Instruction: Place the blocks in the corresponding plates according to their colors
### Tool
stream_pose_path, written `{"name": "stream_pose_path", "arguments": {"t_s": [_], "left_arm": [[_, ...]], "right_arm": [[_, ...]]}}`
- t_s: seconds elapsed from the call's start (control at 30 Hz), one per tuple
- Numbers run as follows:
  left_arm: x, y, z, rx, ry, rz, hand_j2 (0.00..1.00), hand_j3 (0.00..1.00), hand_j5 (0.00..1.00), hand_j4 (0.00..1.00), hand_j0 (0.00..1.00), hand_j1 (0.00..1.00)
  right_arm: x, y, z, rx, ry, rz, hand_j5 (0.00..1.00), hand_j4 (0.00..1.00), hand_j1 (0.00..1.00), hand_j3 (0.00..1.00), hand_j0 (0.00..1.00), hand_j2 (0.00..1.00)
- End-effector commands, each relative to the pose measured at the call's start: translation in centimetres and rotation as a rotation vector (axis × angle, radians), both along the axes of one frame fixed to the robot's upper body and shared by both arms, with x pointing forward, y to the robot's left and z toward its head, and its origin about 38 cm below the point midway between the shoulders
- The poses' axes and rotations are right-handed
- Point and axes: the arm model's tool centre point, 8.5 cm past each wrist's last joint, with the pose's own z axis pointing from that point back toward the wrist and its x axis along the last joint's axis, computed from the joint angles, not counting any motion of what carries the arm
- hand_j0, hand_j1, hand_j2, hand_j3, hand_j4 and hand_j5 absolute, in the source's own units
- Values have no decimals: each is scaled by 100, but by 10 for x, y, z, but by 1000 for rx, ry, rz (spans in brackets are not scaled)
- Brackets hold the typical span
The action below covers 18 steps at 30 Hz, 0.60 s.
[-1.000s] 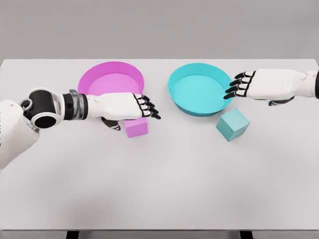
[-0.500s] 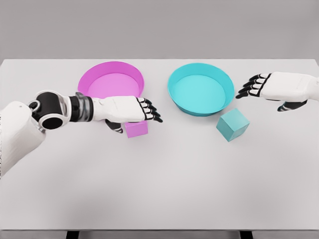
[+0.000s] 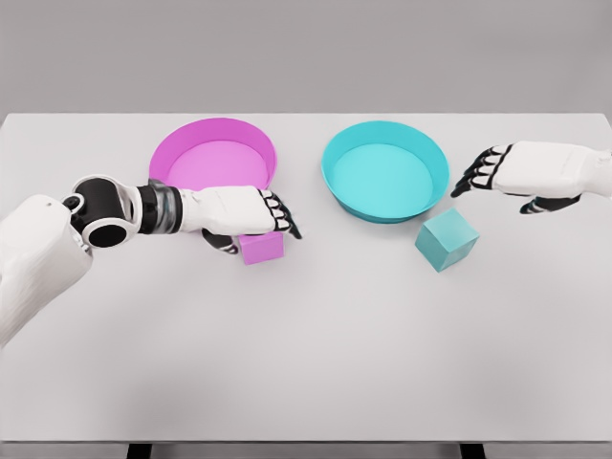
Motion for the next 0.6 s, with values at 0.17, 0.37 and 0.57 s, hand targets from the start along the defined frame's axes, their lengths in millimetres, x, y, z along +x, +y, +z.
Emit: {"name": "stream_pose_path", "arguments": {"t_s": [0.17, 0.37, 0.57], "left_arm": [[0, 1, -1, 6, 0, 0, 67, 67, 67, 67, 67, 67], [-2, 3, 1, 8, -3, -27, 56, 56, 56, 56, 56, 56], [3, 5, 21, -24, -16, -30, 52, 52, 52, 52, 52, 52]], "right_arm": [[3, 16, 0, -16, -6, 42, 100, 100, 100, 100, 100, 100], [-8, 7, 10, -4, -21, 35, 100, 100, 100, 100, 100, 100], [-10, 10, 6, 0, -13, 45, 100, 100, 100, 100, 100, 100]]}}
